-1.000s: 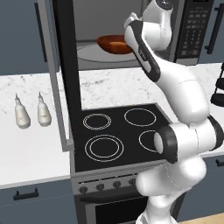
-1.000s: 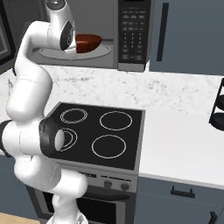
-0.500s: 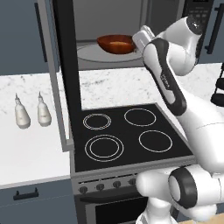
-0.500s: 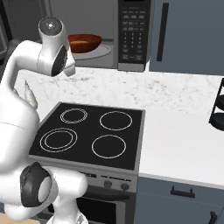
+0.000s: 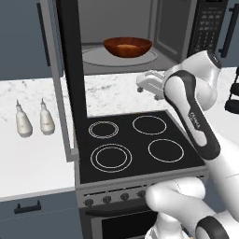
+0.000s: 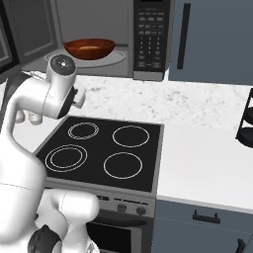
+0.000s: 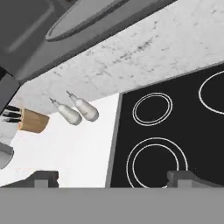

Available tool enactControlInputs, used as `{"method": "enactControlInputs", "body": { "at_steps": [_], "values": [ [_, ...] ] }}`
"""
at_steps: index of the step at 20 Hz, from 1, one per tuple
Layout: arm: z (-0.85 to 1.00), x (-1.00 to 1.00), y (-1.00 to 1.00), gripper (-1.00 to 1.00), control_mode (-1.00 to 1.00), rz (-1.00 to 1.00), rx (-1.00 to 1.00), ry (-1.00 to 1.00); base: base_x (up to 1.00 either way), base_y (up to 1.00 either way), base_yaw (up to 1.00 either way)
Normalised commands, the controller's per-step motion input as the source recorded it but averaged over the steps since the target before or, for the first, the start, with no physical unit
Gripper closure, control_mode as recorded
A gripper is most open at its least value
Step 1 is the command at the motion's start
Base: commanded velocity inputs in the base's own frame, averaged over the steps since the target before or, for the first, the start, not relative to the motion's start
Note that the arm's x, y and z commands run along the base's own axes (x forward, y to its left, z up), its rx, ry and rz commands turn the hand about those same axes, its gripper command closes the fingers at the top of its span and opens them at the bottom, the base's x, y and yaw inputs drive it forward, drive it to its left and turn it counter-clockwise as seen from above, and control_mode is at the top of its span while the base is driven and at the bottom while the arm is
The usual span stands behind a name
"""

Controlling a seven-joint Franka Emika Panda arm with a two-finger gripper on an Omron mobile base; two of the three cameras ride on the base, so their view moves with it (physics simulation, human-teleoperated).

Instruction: Open the microwave, place the bowl with waffle inside the microwave, then close the microwave door and turn it on.

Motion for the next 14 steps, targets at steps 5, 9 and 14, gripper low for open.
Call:
{"method": "enactControlInputs", "body": {
  "at_steps": [5, 9, 14],
  "values": [
    [-0.61, -0.22, 0.06, -1.00, -1.00, 0.79, -0.71, -0.03, 0.00, 0.00, 0.00],
    [-0.57, -0.69, 0.52, -1.00, -1.00, 0.53, -0.88, -0.32, 0.00, 0.00, 0.00],
    [-0.34, -1.00, 0.58, -1.00, -1.00, 0.28, -0.63, -0.54, 0.00, 0.00, 0.00]
  ]
}}
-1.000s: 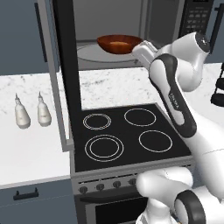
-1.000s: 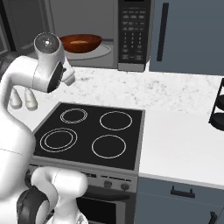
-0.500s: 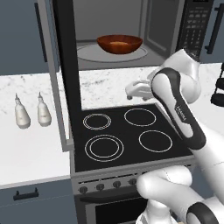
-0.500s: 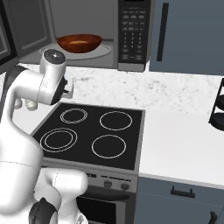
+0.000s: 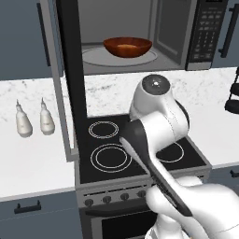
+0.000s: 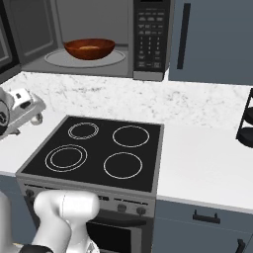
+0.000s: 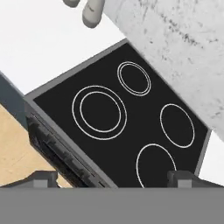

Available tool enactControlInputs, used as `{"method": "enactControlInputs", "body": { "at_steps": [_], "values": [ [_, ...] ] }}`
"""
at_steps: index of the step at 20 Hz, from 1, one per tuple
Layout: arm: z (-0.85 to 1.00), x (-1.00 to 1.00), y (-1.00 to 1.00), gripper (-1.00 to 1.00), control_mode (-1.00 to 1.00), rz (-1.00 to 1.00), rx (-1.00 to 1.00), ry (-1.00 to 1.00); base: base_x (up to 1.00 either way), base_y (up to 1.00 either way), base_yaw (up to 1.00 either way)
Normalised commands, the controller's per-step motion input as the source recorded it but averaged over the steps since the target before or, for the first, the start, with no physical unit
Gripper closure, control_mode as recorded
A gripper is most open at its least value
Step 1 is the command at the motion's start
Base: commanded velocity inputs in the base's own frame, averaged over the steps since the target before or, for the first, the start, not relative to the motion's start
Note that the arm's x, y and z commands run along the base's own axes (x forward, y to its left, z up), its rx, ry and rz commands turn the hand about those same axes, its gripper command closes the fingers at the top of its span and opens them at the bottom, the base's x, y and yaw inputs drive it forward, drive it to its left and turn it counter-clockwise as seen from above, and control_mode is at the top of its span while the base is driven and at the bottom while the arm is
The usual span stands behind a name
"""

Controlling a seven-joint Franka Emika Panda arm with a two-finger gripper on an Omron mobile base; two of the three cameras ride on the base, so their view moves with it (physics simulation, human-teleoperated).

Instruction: Open the microwave, place the bowl with waffle inside the microwave, then close the microwave door and turn it on.

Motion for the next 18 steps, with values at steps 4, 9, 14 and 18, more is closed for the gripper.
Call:
{"method": "enactControlInputs", "body": {
  "at_steps": [4, 9, 14, 18],
  "values": [
    [-0.02, -1.00, 0.47, -1.00, -1.00, 0.29, -0.41, -0.50, 0.00, 0.00, 0.00],
    [0.00, -0.99, 0.59, -1.00, -1.00, 0.29, -0.32, -0.35, 0.00, 0.00, 0.00],
    [0.00, -0.38, 0.97, -1.00, -1.00, 0.07, -0.23, -0.07, 0.00, 0.00, 0.00],
    [-0.19, -0.28, 0.76, -1.00, -1.00, 0.00, -0.26, 0.06, 0.00, 0.00, 0.00]
  ]
}}
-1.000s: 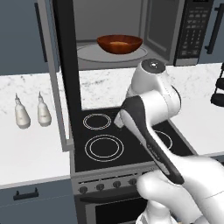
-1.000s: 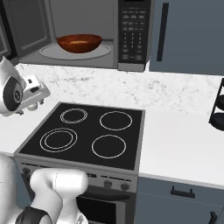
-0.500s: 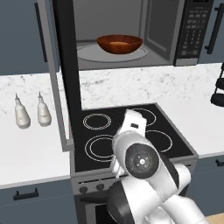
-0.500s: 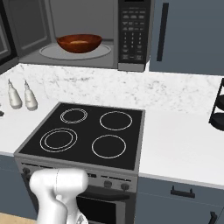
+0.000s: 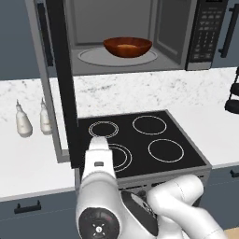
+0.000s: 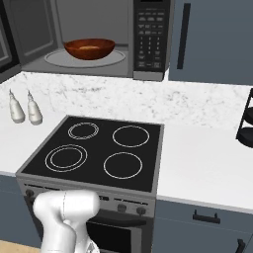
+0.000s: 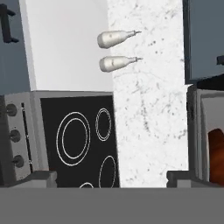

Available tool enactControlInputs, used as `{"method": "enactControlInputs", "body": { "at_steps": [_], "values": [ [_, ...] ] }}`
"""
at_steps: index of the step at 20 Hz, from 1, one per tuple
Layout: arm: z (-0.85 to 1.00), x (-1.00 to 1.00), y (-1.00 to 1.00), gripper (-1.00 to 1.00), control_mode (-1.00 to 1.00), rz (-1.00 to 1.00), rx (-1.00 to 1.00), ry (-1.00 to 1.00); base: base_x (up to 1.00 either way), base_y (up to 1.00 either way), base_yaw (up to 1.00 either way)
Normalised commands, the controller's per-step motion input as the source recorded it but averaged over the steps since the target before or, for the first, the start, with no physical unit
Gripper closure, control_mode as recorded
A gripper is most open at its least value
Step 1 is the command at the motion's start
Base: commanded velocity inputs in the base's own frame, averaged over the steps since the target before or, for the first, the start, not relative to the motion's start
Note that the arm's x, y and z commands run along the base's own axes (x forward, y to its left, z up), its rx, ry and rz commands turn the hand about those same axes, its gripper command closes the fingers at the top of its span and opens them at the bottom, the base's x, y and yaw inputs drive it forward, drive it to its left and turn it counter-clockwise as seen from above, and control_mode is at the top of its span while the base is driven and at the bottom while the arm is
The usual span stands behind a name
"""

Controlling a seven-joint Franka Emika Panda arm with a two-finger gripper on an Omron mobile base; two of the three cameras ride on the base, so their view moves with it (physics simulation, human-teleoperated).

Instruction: Open the microwave, place the bowl with waffle inside the microwave, then close the microwave door and turn it on.

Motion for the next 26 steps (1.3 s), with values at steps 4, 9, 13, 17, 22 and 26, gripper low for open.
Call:
{"method": "enactControlInputs", "body": {
  "at_steps": [4, 9, 13, 17, 22, 26],
  "values": [
    [-0.34, -0.18, 0.70, -1.00, -1.00, 0.00, -0.29, 0.03, 0.00, 0.00, 0.00],
    [-0.33, -0.44, 0.73, -1.00, -1.00, 0.02, -0.26, -0.04, 0.00, 0.00, 0.00],
    [-0.44, -1.00, 0.30, -1.00, -1.00, 0.21, -0.21, -0.29, 0.00, 0.00, 0.00],
    [-0.43, -0.80, 0.35, -1.00, -1.00, 0.25, -0.21, -0.28, 0.00, 0.00, 0.00],
    [-0.01, 0.02, 1.00, -1.00, -1.00, -0.04, -0.17, -0.11, 0.00, 0.00, 0.00],
    [0.61, 0.22, 1.00, -1.00, -1.00, -0.22, -0.13, -0.02, 0.00, 0.00, 0.00]
  ]
}}
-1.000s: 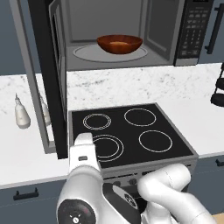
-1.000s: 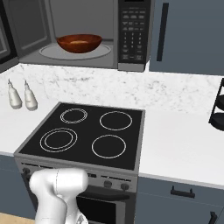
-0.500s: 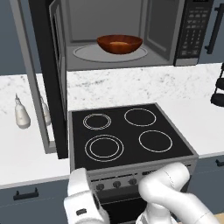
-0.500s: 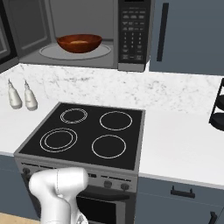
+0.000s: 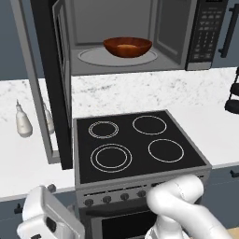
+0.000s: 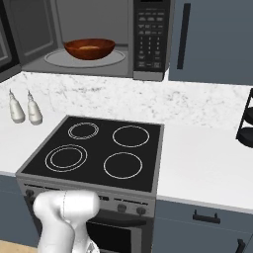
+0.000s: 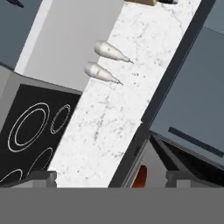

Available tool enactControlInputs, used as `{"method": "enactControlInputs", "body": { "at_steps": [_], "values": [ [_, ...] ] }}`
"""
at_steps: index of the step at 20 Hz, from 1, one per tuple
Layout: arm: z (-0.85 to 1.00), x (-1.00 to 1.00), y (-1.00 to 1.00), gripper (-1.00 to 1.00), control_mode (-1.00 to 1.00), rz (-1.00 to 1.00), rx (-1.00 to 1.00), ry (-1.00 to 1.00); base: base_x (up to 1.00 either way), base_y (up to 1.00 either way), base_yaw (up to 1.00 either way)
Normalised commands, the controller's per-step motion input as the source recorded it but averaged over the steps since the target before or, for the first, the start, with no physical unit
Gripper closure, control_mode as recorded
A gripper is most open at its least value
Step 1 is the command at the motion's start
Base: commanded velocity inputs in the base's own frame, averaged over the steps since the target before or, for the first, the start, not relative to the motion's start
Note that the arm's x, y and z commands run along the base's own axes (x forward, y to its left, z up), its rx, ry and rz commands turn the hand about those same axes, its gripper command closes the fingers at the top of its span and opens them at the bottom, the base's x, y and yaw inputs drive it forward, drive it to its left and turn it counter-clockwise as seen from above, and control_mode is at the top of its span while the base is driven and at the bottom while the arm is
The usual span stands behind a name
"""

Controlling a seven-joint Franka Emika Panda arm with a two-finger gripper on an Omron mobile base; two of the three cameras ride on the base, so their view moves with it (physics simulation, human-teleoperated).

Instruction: Open the microwave, place the bowl with waffle inside the microwave, then close the microwave door and turn it on.

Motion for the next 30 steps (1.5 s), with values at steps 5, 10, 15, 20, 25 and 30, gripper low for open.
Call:
{"method": "enactControlInputs", "body": {
  "at_steps": [5, 10, 15, 20, 25, 30],
  "values": [
    [1.00, 0.39, 0.92, -1.00, -1.00, -0.27, -0.08, 0.00, 0.00, 0.00, 0.00],
    [1.00, 0.22, -0.17, -1.00, -1.00, -0.27, 0.04, 0.00, 0.00, 0.00, 0.00],
    [0.77, 0.00, -1.00, -1.00, -1.00, -0.18, 0.29, -0.01, 0.00, 0.00, 0.00],
    [0.45, 0.02, -1.00, -1.00, -1.00, -0.05, 0.37, -0.04, 0.00, 0.00, 0.00],
    [0.29, 0.47, -1.00, -1.00, -1.00, 0.00, 0.35, 0.00, 0.00, 0.00, 0.00],
    [0.11, 0.92, -1.00, -1.00, -1.00, 0.00, 0.27, 0.05, 0.00, 0.00, 0.00]
  ]
}}
